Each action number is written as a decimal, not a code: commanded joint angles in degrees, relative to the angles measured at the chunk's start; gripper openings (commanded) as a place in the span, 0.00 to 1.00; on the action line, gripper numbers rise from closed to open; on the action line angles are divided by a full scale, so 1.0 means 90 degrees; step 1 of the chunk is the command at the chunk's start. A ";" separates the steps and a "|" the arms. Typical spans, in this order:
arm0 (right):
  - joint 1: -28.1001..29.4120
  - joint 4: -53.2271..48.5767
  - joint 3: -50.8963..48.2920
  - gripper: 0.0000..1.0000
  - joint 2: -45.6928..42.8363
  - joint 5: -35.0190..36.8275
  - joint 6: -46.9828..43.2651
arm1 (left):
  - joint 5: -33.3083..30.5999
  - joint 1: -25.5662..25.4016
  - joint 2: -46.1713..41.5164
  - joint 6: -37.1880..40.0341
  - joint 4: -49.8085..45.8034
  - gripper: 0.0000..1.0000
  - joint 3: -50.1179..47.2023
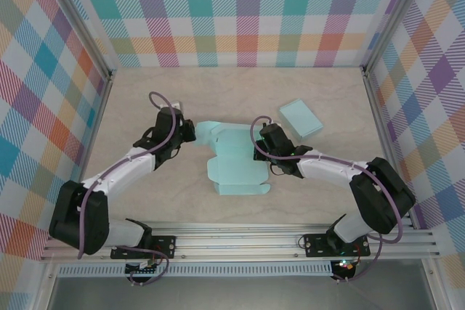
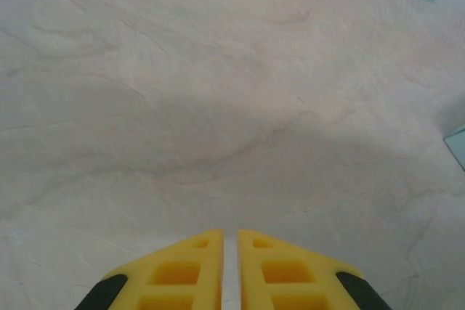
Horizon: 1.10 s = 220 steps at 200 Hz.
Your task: Fold the paper box
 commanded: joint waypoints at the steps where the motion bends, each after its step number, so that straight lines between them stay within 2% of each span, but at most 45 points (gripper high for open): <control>1: 0.0052 0.0124 0.0177 0.00 0.0005 -0.0091 -0.0049 | 0.0586 0.0050 0.0119 0.0059 0.0429 0.12 -0.0005; 48: 0.0052 0.0018 0.0268 0.00 0.0138 0.0085 -0.0040 | 0.1801 -0.0071 0.0042 -0.0139 0.0834 0.11 -0.0268; 63: 0.0052 -0.0003 0.0313 0.00 0.0208 0.0100 -0.0031 | 0.1995 -0.0214 0.0022 -0.0224 0.0937 0.11 -0.0364; 142: 0.0047 -0.0091 0.0431 0.00 0.0317 0.0136 -0.0076 | 0.2285 -0.0744 -0.0105 0.0112 0.1019 0.14 -0.0607; 193: 0.0052 -0.0079 0.0420 0.00 0.0309 0.0134 -0.0074 | 0.2325 -0.0964 -0.0280 0.0456 0.0953 0.27 -0.0762; 220: 0.0053 -0.0074 0.0416 0.00 0.0317 0.0153 -0.0078 | 0.2150 -0.1000 -0.0522 0.0575 0.0795 0.30 -0.0873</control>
